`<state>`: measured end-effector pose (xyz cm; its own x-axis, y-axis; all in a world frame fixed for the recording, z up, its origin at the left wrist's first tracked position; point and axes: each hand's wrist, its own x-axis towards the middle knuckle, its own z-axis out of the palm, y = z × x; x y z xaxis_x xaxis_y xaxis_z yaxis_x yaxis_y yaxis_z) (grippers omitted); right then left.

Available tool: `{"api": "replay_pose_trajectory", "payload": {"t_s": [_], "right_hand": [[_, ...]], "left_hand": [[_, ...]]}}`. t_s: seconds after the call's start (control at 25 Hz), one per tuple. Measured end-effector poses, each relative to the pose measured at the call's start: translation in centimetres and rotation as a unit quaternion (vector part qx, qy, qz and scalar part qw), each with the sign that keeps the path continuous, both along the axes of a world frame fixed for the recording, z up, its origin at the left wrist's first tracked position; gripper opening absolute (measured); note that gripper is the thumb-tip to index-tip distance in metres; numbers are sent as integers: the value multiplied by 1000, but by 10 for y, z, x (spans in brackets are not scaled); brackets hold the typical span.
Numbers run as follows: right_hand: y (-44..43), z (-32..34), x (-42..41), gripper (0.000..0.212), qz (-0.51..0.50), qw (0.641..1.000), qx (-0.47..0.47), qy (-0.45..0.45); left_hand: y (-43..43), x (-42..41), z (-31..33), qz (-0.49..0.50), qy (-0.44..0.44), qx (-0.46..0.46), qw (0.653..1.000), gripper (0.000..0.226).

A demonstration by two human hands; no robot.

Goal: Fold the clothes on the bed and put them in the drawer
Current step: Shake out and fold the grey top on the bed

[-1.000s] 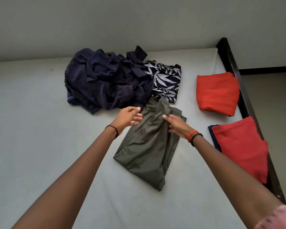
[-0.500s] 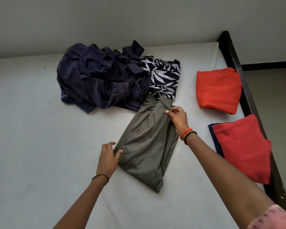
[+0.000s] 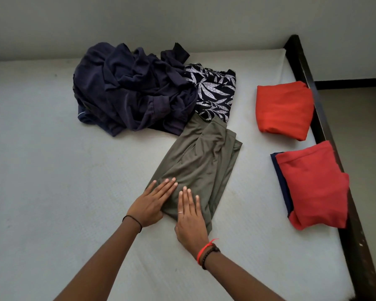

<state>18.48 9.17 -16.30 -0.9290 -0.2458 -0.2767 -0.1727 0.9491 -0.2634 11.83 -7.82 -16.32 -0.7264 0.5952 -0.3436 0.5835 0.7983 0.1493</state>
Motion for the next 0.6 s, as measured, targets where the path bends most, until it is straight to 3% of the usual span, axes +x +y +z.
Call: {"api": "replay_pose_trajectory", "payload": {"t_s": [0.16, 0.32, 0.48, 0.6], "right_hand": [[1, -10, 8, 56, -45, 997, 28, -55], [0, -7, 16, 58, -34, 988, 32, -144], [4, 17, 16, 66, -11, 986, 27, -167], [11, 50, 31, 69, 69, 951, 2, -301]], "left_hand": [[-7, 6, -15, 13, 32, 15, 999, 74], [-9, 13, -8, 17, 36, 37, 999, 72], [-12, 33, 14, 32, -63, 34, 997, 75], [-13, 50, 54, 7, -239, -60, 969, 73]]}}
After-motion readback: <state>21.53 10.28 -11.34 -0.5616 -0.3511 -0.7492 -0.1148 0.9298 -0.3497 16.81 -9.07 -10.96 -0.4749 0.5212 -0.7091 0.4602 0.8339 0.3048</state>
